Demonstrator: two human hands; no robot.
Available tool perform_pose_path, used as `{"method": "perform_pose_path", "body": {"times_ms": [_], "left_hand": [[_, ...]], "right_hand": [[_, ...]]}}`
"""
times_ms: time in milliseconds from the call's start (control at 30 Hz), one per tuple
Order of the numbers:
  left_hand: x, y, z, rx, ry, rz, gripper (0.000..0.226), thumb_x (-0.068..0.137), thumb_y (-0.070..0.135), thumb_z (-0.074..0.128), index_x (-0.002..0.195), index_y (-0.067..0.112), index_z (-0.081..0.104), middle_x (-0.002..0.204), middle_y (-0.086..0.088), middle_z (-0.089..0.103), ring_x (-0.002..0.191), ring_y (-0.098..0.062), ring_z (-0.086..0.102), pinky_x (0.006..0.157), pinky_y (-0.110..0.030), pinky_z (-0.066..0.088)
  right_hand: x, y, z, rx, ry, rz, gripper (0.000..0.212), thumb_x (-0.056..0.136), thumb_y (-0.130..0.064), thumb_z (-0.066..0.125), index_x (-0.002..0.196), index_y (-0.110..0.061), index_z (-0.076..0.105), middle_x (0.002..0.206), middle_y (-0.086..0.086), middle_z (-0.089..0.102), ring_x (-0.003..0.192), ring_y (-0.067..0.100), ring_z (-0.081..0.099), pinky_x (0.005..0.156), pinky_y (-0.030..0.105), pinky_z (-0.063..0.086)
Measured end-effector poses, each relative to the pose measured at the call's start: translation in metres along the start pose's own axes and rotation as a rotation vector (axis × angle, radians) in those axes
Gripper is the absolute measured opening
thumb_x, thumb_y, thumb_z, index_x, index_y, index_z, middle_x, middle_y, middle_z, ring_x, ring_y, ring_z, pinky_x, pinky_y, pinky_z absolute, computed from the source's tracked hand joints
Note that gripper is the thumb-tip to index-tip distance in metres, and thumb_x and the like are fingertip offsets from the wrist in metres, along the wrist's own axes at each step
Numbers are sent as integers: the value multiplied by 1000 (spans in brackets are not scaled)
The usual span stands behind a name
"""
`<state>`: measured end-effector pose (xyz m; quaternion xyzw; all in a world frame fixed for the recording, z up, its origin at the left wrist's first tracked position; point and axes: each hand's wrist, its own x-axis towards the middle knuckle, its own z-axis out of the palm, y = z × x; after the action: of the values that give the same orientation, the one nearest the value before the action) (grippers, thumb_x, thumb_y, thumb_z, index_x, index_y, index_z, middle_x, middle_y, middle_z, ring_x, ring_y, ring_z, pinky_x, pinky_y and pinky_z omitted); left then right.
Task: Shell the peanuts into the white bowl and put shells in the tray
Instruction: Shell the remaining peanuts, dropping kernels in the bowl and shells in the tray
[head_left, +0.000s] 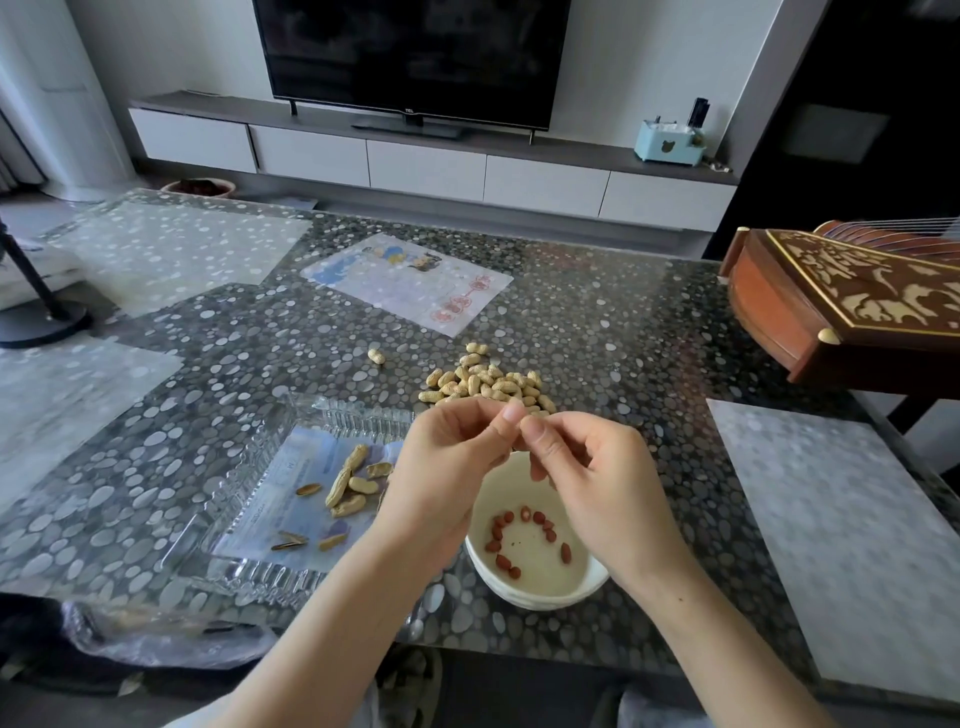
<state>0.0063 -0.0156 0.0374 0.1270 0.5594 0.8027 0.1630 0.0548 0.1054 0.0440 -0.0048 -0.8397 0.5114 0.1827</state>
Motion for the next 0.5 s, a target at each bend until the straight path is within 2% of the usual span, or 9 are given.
{"method": "perform_pose_path", "body": {"times_ms": [67, 133, 267, 367, 433, 500], "left_hand": [[0, -2, 4, 36, 35, 22, 20, 74, 33, 67, 67, 15, 71, 76, -22, 64, 77, -31, 56, 81, -51, 43], [1, -3, 6, 94, 58, 46, 22, 76, 33, 63, 65, 15, 70, 68, -14, 65, 69, -25, 58, 73, -41, 46], [2, -2, 6, 44, 38, 9, 21, 76, 29, 63, 65, 12, 69, 69, -6, 67, 67, -15, 62, 74, -30, 49], [4, -3, 6, -36, 4, -47, 23, 78, 29, 63, 65, 10, 61, 63, 0, 58, 63, -10, 49, 67, -24, 41], [4, -7, 8, 67, 11, -40, 26, 88, 29, 58, 71, 10, 54, 60, 4, 50, 61, -9, 40, 63, -24, 35], [4, -7, 9, 173, -54, -54, 29, 96, 32, 48, 73, 15, 54, 60, 9, 47, 58, -6, 39, 59, -20, 33]], "right_hand": [[0, 3, 3, -22, 57, -37, 38, 87, -41, 50, 63, -14, 63, 50, -4, 54, 48, 4, 47, 45, 13, 34], [1, 6, 5, -61, 70, -66, 41, 89, -41, 48, 63, -11, 62, 49, -7, 52, 47, 5, 48, 44, 15, 34], [4, 7, 2, -143, -24, -92, 46, 91, -45, 40, 77, -8, 63, 59, 5, 60, 53, 16, 54, 48, 35, 43], [5, 6, 0, -142, -66, -90, 41, 94, -41, 39, 74, -11, 57, 57, 5, 54, 49, 14, 46, 45, 29, 35], [5, 8, 0, -174, -44, -100, 37, 98, -33, 39, 69, -15, 51, 56, -2, 50, 50, 9, 44, 45, 23, 31], [4, 10, 0, -206, -19, -137, 35, 101, -27, 37, 67, -22, 45, 56, -10, 44, 52, 6, 45, 47, 16, 31]]}}
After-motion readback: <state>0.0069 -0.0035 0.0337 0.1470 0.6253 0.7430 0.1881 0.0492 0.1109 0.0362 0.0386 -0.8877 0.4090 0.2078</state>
